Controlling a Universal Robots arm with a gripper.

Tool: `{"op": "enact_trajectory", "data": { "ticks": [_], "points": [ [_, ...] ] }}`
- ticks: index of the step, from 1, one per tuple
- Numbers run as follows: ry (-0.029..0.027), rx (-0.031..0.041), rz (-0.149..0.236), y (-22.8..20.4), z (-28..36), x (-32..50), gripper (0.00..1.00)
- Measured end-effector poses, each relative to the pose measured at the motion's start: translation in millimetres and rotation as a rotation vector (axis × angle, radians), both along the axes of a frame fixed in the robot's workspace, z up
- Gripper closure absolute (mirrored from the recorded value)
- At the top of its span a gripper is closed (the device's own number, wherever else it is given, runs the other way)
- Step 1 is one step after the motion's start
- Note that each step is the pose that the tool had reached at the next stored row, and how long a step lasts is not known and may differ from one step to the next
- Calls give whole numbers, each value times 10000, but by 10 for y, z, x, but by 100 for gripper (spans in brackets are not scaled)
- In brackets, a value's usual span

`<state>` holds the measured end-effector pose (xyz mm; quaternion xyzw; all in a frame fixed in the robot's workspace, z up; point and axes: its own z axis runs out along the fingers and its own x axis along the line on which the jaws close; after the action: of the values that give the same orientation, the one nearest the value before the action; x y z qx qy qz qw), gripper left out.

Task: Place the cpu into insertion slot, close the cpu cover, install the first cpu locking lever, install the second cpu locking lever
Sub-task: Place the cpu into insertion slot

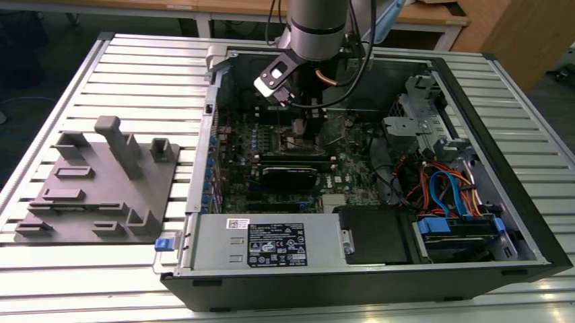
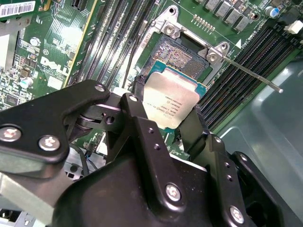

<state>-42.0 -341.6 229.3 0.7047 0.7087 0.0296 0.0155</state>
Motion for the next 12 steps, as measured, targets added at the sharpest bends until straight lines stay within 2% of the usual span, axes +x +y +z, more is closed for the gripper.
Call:
{"op": "enact_trajectory", "data": {
  "ticks": [5, 12],
  "points": [
    [-2, 4, 0, 1, -15, 0, 46],
    [0, 0, -2, 0, -112, -5, 46]
  ]
}}
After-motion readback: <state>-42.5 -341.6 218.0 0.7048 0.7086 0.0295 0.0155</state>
